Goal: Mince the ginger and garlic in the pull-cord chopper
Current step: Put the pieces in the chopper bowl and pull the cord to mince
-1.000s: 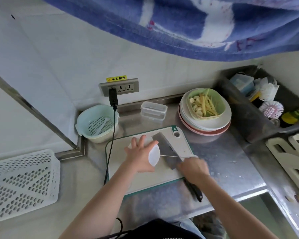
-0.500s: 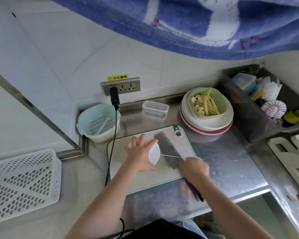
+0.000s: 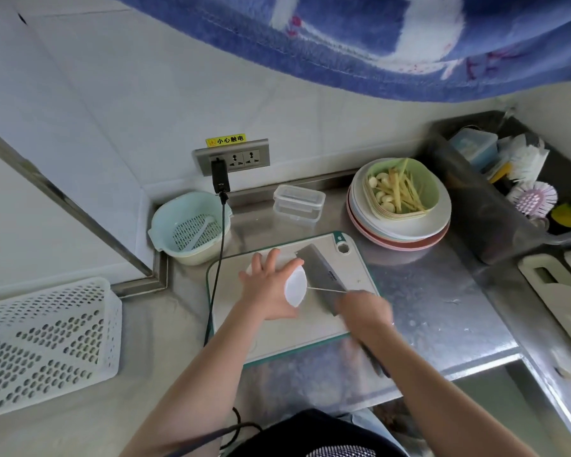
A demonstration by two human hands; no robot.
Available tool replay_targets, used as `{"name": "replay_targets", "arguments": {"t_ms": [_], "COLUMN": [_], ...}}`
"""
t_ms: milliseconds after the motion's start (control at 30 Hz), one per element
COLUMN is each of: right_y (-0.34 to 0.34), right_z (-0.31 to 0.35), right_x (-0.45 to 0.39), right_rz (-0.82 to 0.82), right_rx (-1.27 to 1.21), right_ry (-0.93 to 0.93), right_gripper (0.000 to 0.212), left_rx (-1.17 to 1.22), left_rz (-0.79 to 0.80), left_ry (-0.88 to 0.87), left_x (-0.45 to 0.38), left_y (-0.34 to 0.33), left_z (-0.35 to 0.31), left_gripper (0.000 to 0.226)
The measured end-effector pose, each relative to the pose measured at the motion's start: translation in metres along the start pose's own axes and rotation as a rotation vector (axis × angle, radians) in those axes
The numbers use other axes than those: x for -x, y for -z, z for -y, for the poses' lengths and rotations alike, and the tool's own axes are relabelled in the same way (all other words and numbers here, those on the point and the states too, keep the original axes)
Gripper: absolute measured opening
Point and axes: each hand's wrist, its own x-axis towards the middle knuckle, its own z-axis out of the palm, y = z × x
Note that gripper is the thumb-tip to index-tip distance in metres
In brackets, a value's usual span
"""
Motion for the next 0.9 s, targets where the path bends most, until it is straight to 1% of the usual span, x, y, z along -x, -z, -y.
{"name": "replay_targets", "arguments": {"t_ms": [33, 67, 100, 133, 167, 267, 300, 333, 367, 433, 533, 600, 633, 700, 733, 833, 900], "right_y": [0.0, 0.002, 0.004, 0.006, 0.008, 0.012, 0.01, 0.009, 0.006, 0.003, 0.001, 0.001, 0.001, 0.002, 0.003, 0.004, 0.001], "right_z": [-0.025, -0.045, -0.06, -0.064, -0.059, 0.0, 0.023, 0.042, 0.052, 0.046, 0.001, -0.03, -0.04, -0.037, -0.023, 0.038, 0.058], "right_x": [0.001, 0.003, 0.003, 0.003, 0.003, 0.01, 0.015, 0.02, 0.021, 0.009, -0.007, -0.006, -0.007, -0.01, -0.011, -0.009, -0.006], "right_rz": [0.006, 0.01, 0.008, 0.001, -0.022, -0.064, -0.061, -0.054, -0.036, -0.015, 0.023, 0.049, 0.052, 0.04, 0.028, 0.075, 0.141], "right_rx": [-0.02, -0.002, 0.044, 0.092, 0.149, 0.06, 0.045, 0.021, -0.006, -0.051, -0.124, -0.088, -0.026, 0.049, 0.014, -0.125, -0.158], "right_ry": [-0.126, -0.184, -0.207, -0.187, -0.112, 0.191, 0.312, 0.391, 0.424, 0.34, 0.04, -0.094, -0.106, -0.052, 0.0, 0.278, 0.402], "right_gripper": [0.033, 0.032, 0.031, 0.031, 0.032, 0.03, 0.033, 0.038, 0.042, 0.042, 0.034, 0.032, 0.031, 0.031, 0.032, 0.036, 0.041], "left_rx": [0.008, 0.012, 0.012, 0.013, 0.014, 0.017, 0.021, 0.023, 0.022, 0.024, 0.029, 0.034, 0.032, 0.03, 0.03, 0.01, -0.006], "left_rz": [-0.003, -0.003, -0.001, 0.004, 0.008, 0.012, 0.014, 0.012, 0.009, -0.003, -0.012, -0.017, -0.019, -0.013, -0.01, -0.009, -0.009], "left_ry": [0.005, 0.01, 0.015, 0.022, 0.029, 0.033, 0.032, 0.027, 0.02, 0.017, 0.019, 0.024, 0.025, 0.026, 0.03, 0.029, 0.008], "left_x": [0.0, 0.0, -0.001, -0.001, -0.002, -0.002, -0.002, -0.002, -0.003, -0.003, -0.002, -0.003, -0.003, -0.004, -0.005, -0.005, -0.006], "left_y": [0.0, 0.0, 0.001, 0.002, 0.002, 0.003, 0.002, 0.002, 0.001, 0.0, 0.0, 0.0, 0.0, 0.0, 0.0, 0.001, 0.001], "left_z": [0.0, -0.001, -0.002, -0.003, -0.004, -0.006, -0.005, -0.004, -0.003, -0.003, -0.004, -0.005, -0.005, -0.006, -0.007, -0.007, -0.004], "left_gripper": [0.099, 0.1, 0.1, 0.101, 0.101, 0.102, 0.102, 0.1, 0.098, 0.099, 0.101, 0.1, 0.1, 0.1, 0.1, 0.1, 0.097]}}
